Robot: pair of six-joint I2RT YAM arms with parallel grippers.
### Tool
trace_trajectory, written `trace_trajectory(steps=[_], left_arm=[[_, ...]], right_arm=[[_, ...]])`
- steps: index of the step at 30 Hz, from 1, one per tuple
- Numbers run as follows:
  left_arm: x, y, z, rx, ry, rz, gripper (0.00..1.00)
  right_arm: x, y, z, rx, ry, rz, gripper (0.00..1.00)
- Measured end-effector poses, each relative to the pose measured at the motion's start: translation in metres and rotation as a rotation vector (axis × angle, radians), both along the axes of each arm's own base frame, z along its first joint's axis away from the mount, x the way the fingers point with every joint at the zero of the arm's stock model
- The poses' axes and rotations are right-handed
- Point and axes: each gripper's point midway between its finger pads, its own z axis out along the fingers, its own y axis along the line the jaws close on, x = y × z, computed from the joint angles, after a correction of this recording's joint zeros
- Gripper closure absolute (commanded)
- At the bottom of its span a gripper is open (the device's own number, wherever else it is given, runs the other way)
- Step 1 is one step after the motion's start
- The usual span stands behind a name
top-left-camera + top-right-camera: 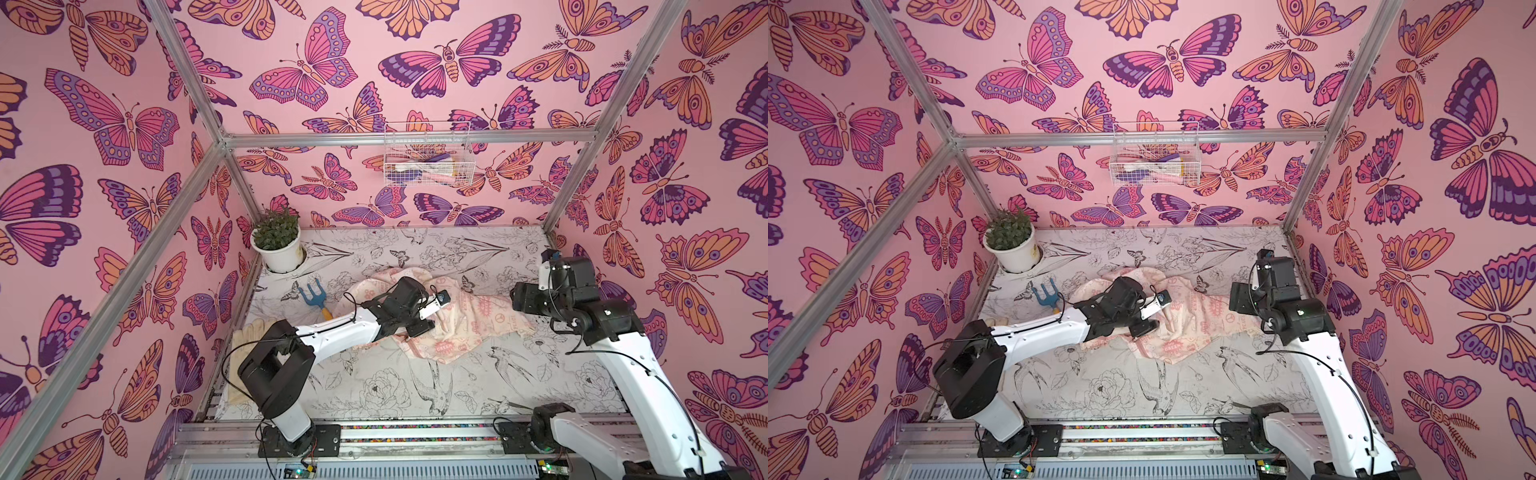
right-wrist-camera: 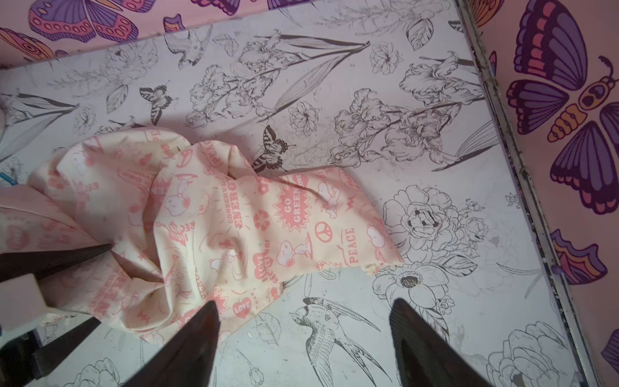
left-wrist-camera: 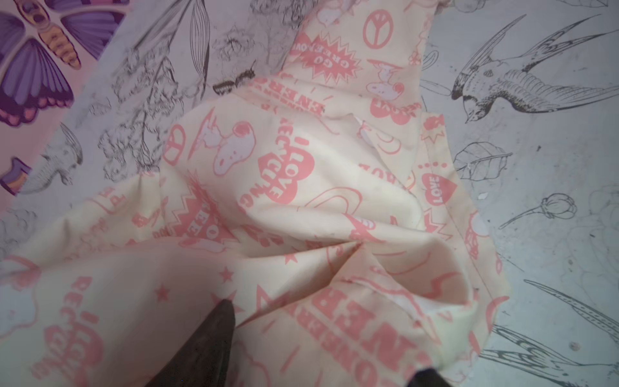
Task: Unzip the jacket
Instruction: Flatten out the jacket at the center of the board.
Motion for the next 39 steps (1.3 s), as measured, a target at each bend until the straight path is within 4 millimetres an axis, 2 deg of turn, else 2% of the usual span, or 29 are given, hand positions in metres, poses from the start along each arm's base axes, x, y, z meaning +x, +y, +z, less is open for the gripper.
trace_trajectory(steps=[1, 4, 10, 11, 14, 18, 24, 27, 30, 33, 39], left_arm=[[0.0, 0.0, 0.006, -0.016, -0.016, 0.004, 0.0], [-0.006, 0.01, 0.029, -0.071, -0.072, 0.031, 0.0], [-0.025, 0.046, 0.104, -0.228, -0.226, 0.087, 0.0], [-0.03, 0.054, 0.117, -0.257, -0.253, 0.1, 0.0], [-0.041, 0.076, 0.137, -0.32, -0.305, 0.149, 0.0], [-0.041, 0.105, 0.139, -0.354, -0.32, 0.271, 0.0], [-0.029, 0.148, 0.127, -0.383, -0.27, 0.516, 0.0], [-0.024, 0.17, 0.126, -0.414, -0.243, 0.642, 0.0], [-0.023, 0.191, 0.128, -0.461, -0.224, 0.751, 0.0], [-0.026, 0.214, 0.126, -0.505, -0.212, 0.849, 0.0], [-0.035, 0.247, 0.109, -0.532, -0.187, 0.976, 0.0]], right_arm=[[0.001, 0.002, 0.0, 0.008, -0.001, 0.01, 0.19], [0.008, 0.015, -0.005, 0.053, 0.018, 0.054, 0.18], [0.025, 0.057, -0.018, 0.18, 0.067, 0.21, 0.16], [0.026, 0.068, -0.022, 0.186, 0.082, 0.248, 0.16], [0.026, 0.102, -0.026, 0.187, 0.109, 0.367, 0.15], [0.027, 0.143, -0.021, 0.179, 0.103, 0.5, 0.14], [0.035, 0.201, -0.01, 0.144, 0.078, 0.66, 0.1], [0.04, 0.229, -0.012, 0.113, 0.076, 0.729, 0.07], [0.046, 0.252, -0.022, 0.068, 0.086, 0.774, 0.05], [0.051, 0.27, -0.041, 0.008, 0.116, 0.806, 0.04], [0.056, 0.301, -0.079, -0.102, 0.172, 0.863, 0.05]])
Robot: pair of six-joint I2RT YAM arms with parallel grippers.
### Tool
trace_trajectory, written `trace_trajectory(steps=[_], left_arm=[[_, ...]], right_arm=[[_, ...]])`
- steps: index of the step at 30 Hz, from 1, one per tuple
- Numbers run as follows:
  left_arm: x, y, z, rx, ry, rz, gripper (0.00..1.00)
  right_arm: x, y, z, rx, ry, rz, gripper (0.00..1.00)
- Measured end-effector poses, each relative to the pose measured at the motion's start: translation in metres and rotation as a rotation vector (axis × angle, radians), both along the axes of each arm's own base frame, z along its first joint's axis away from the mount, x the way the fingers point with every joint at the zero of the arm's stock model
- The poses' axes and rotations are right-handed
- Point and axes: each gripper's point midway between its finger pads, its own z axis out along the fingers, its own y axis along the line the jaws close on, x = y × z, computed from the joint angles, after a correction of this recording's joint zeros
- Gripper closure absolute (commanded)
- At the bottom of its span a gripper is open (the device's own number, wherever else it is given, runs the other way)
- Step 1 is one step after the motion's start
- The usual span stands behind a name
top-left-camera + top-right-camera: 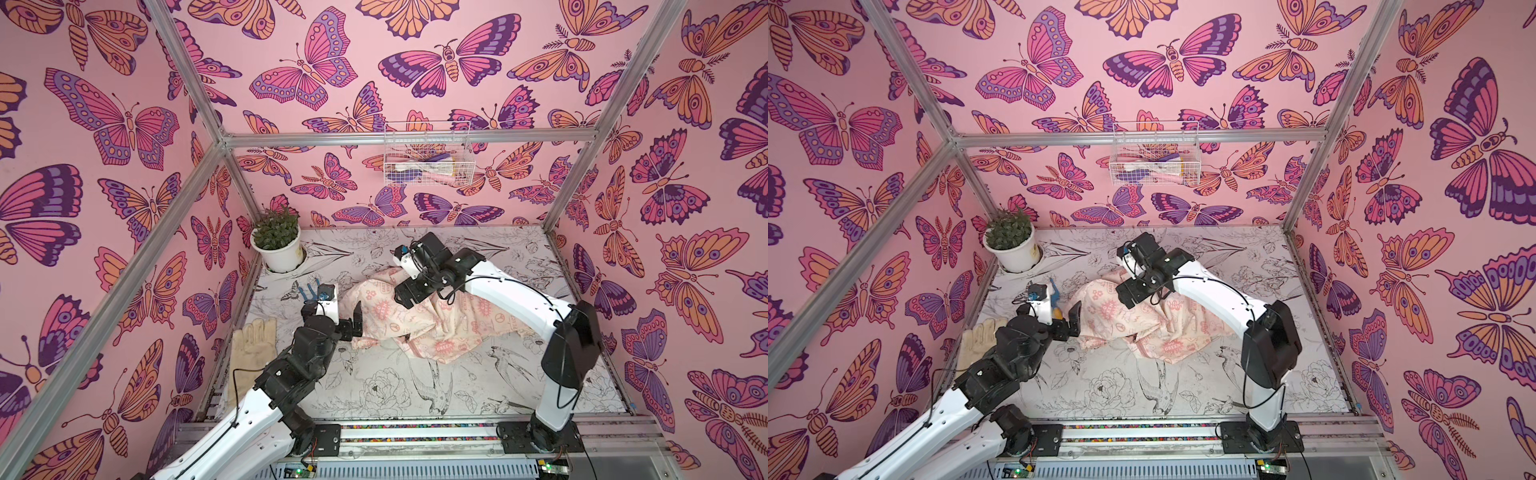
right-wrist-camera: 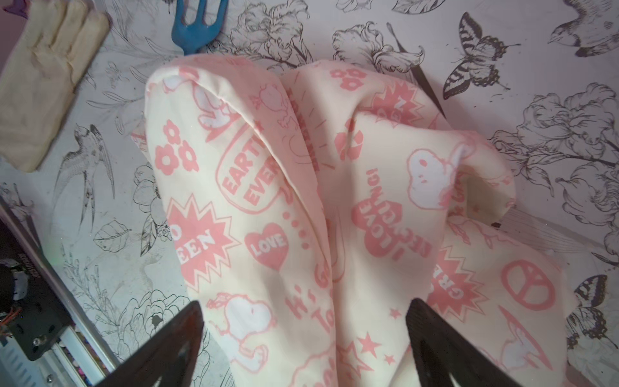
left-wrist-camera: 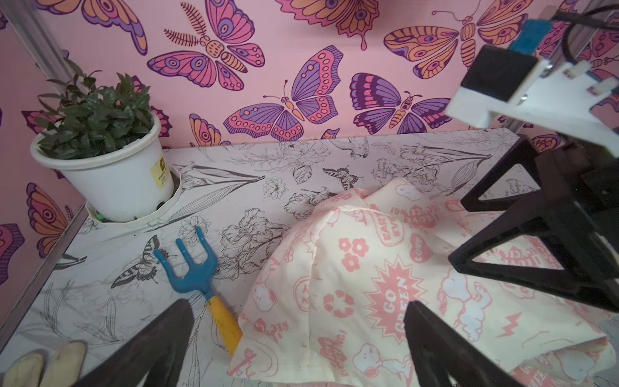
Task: Unzip the jacket
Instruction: Flatten out the jacket at the center of the board.
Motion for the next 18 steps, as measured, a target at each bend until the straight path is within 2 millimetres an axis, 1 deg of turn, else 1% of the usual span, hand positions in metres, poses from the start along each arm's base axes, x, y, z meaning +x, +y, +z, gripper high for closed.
trace_trajectory(steps=[3, 5, 7, 8, 9, 11, 13, 14, 15, 18], left_arm=[[-0.004, 0.01, -0.01, -0.007, 0.027, 0.031, 0.0], [-0.006, 0.016, -0.012, -0.012, 0.034, 0.047, 0.0], [-0.008, 0.021, -0.012, -0.02, 0.034, 0.061, 0.0], [-0.008, 0.023, -0.012, -0.024, 0.034, 0.067, 0.0], [-0.009, 0.025, -0.013, -0.027, 0.035, 0.071, 0.0], [-0.01, 0.028, -0.013, -0.03, 0.037, 0.079, 0.0], [-0.01, 0.029, -0.014, -0.031, 0.041, 0.08, 0.0], [-0.009, 0.029, -0.015, -0.03, 0.043, 0.081, 0.0], [-0.01, 0.029, -0.016, -0.03, 0.046, 0.08, 0.0], [-0.009, 0.029, -0.017, -0.027, 0.053, 0.077, 0.0]], right_arm=[[0.0, 0.016, -0.013, -0.034, 0.003, 0.034, 0.06], [0.001, 0.027, -0.021, -0.051, 0.004, 0.057, 0.08], [0.002, 0.038, -0.03, -0.065, 0.008, 0.076, 0.12], [0.003, 0.042, -0.033, -0.071, 0.01, 0.082, 0.16], [0.004, 0.046, -0.038, -0.082, 0.014, 0.091, 0.25], [0.006, 0.052, -0.047, -0.107, 0.018, 0.102, 0.48], [0.01, 0.054, -0.054, -0.136, 0.02, 0.102, 0.82], [0.011, 0.053, -0.057, -0.149, 0.021, 0.096, 0.94], [0.011, 0.052, -0.057, -0.16, 0.022, 0.091, 1.0], [0.014, 0.044, -0.052, -0.186, 0.003, 0.058, 1.0]])
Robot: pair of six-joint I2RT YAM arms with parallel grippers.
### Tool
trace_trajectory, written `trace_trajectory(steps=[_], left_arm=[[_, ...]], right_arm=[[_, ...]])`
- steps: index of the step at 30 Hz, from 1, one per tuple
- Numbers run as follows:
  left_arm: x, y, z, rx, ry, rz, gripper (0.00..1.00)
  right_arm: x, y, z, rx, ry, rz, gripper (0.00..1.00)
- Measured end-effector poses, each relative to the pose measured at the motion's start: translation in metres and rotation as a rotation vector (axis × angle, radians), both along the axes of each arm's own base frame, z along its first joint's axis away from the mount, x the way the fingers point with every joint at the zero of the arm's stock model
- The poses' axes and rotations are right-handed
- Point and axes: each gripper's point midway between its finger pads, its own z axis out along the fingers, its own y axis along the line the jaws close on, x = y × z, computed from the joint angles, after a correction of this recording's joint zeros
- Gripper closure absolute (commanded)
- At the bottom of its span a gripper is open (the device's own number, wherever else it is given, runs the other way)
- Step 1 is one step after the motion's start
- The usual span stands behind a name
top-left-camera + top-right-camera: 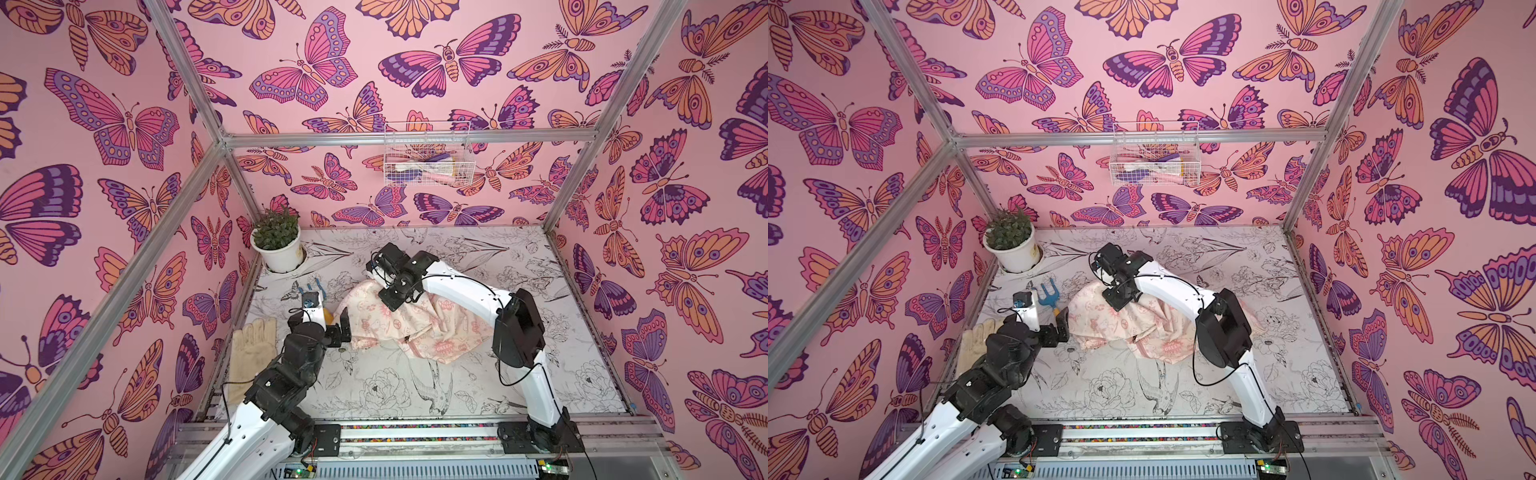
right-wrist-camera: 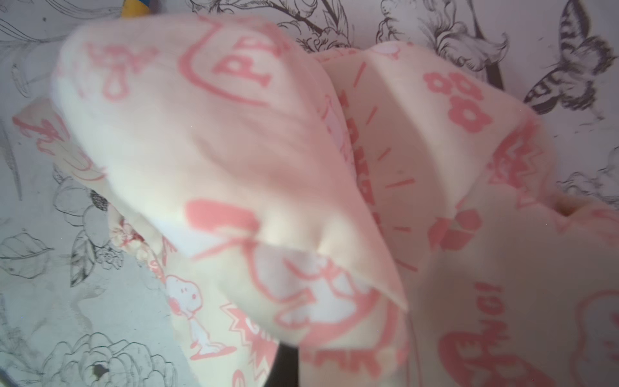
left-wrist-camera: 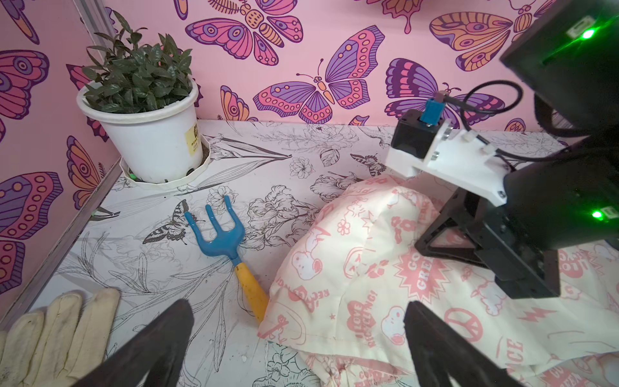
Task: Unzip the jacket
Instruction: Flatten out the jacket at the center of the board.
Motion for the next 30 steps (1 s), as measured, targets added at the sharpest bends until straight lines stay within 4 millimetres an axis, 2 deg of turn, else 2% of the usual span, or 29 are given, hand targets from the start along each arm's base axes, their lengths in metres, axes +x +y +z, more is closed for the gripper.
trace_trajectory(steps=[2, 6, 9, 11, 14, 15, 16, 18, 21, 23, 26, 30], left_arm=[[0.001, -0.003, -0.003, 0.011, 0.013, -0.02, 0.0], [0.004, -0.023, -0.017, 0.045, 0.062, -0.123, 0.03], [0.005, -0.047, -0.026, 0.063, 0.099, -0.254, 0.08], [0.005, -0.066, -0.032, 0.074, 0.129, -0.355, 0.12], [0.004, -0.096, -0.035, 0.089, 0.17, -0.521, 0.16], [0.005, -0.106, -0.035, 0.093, 0.177, -0.572, 0.16], [0.005, -0.116, -0.036, 0.1, 0.184, -0.622, 0.16], [0.005, -0.131, -0.038, 0.116, 0.194, -0.695, 0.16], [0.001, -0.153, -0.05, 0.151, 0.219, -0.791, 0.16], [0.002, -0.164, -0.061, 0.166, 0.248, -0.824, 0.16], [0.011, -0.176, -0.074, 0.161, 0.297, -0.823, 0.16], [0.035, -0.186, -0.093, 0.102, 0.367, -0.719, 0.17]], right_arm=[[0.004, -0.006, 0.01, -0.002, -0.033, -0.029, 1.0], [0.018, -0.031, 0.045, 0.055, -0.084, -0.129, 1.0], [0.052, -0.069, 0.065, 0.114, -0.109, -0.271, 1.0], [0.073, -0.097, 0.067, 0.129, -0.107, -0.362, 0.99], [0.096, -0.145, 0.054, 0.115, -0.074, -0.49, 0.82], [0.098, -0.158, 0.047, 0.1, -0.062, -0.524, 0.64], [0.097, -0.17, 0.039, 0.081, -0.046, -0.552, 0.49], [0.088, -0.185, 0.022, 0.037, -0.012, -0.579, 0.38], [0.066, -0.2, 0.006, -0.02, 0.035, -0.598, 0.3], [0.054, -0.208, 0.007, -0.033, 0.037, -0.608, 0.29], [0.033, -0.224, 0.028, -0.025, 0.003, -0.632, 0.3], [0.012, -0.238, 0.078, 0.063, -0.099, -0.663, 0.35]])
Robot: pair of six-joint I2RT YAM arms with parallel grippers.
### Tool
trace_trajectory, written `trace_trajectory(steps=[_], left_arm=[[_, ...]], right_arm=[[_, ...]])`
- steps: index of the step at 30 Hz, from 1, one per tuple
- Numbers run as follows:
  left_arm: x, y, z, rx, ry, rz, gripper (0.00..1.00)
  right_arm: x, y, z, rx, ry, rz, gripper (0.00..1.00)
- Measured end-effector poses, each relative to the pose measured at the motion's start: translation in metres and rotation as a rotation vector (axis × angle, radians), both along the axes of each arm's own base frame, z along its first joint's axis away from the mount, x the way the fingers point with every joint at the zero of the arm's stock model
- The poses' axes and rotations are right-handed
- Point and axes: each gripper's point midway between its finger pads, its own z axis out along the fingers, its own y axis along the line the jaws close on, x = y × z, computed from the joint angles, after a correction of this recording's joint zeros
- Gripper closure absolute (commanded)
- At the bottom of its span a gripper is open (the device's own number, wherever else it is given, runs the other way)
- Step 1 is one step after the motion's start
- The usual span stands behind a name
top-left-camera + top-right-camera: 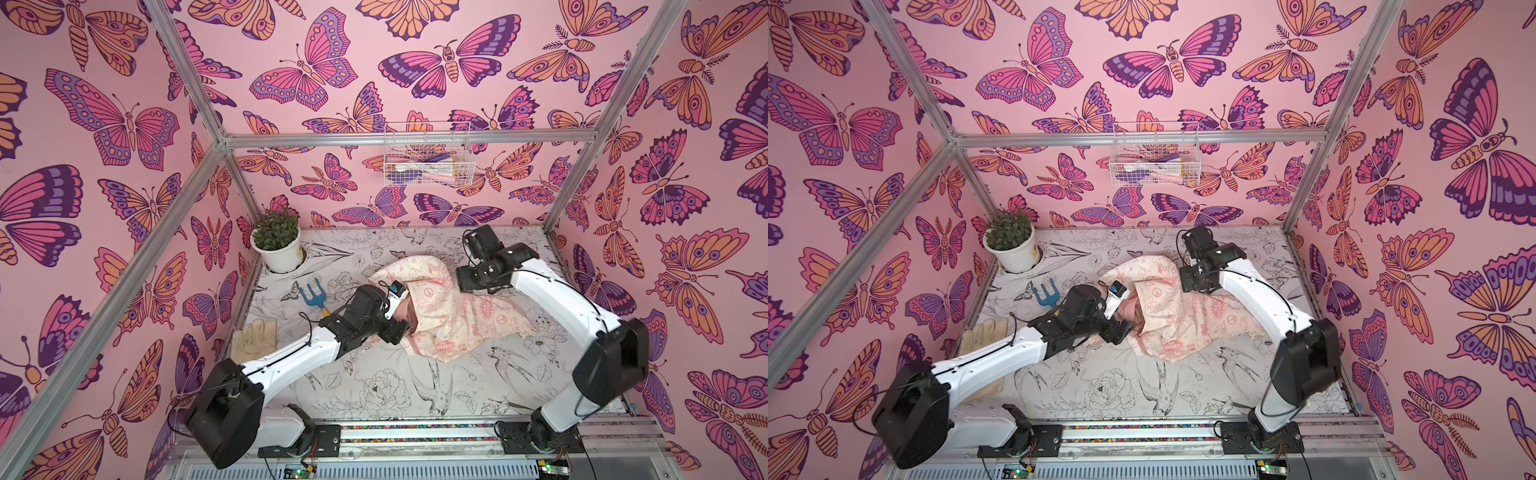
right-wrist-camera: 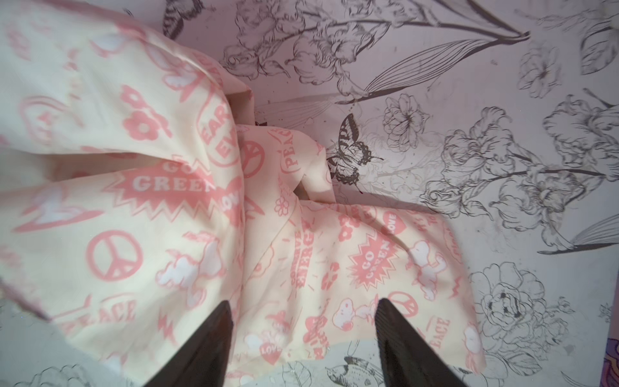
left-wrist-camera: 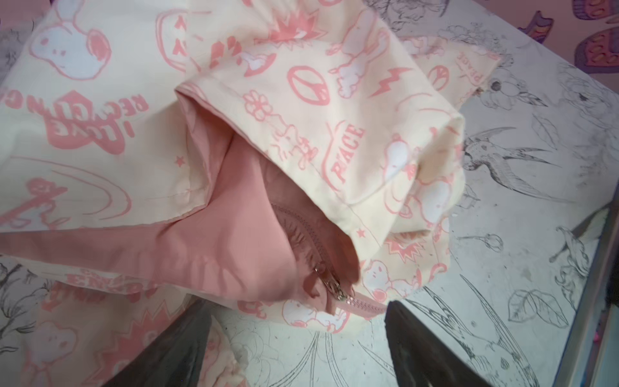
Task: Unzip the jacket
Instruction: Flatten out the jacket at the center of the board.
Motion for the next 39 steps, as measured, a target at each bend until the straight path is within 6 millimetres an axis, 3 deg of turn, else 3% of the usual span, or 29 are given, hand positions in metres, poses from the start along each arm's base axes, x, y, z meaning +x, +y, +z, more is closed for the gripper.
trace_trajectory(steps=[3, 7, 10, 16, 21, 26, 32, 34, 38, 39], left_arm=[[0.01, 0.003, -0.017, -0.021, 0.075, 0.124, 0.21], [0.018, 0.002, -0.027, -0.09, 0.143, 0.244, 0.27], [0.022, 0.003, -0.03, -0.135, 0.183, 0.321, 0.28], [0.024, 0.004, -0.032, -0.204, 0.235, 0.417, 0.28], [0.025, -0.001, -0.041, -0.243, 0.283, 0.452, 0.28], [0.018, 0.002, -0.056, -0.253, 0.331, 0.481, 0.29], [0.011, 0.005, -0.065, -0.257, 0.366, 0.501, 0.3], [0.012, 0.005, -0.066, -0.264, 0.373, 0.505, 0.32], [0.013, 0.001, -0.069, -0.286, 0.387, 0.508, 0.35], [0.013, 0.0, -0.07, -0.294, 0.389, 0.508, 0.36]], right_arm=[[-0.019, -0.005, 0.027, 0.078, -0.082, -0.014, 0.4], [-0.046, 0.001, 0.03, 0.227, -0.103, -0.017, 0.44], [-0.059, 0.016, 0.014, 0.311, -0.052, -0.013, 0.4], [-0.089, 0.077, -0.022, 0.367, 0.059, 0.072, 0.33], [-0.098, 0.114, -0.05, 0.376, 0.12, 0.079, 0.32], [-0.103, 0.132, -0.082, 0.331, 0.174, 0.052, 0.34], [-0.094, 0.135, -0.111, 0.281, 0.184, -0.01, 0.38], [-0.089, 0.137, -0.121, 0.269, 0.185, -0.021, 0.45], [-0.08, 0.138, -0.133, 0.235, 0.172, -0.041, 0.85], [-0.077, 0.138, -0.132, 0.235, 0.162, -0.049, 0.91]])
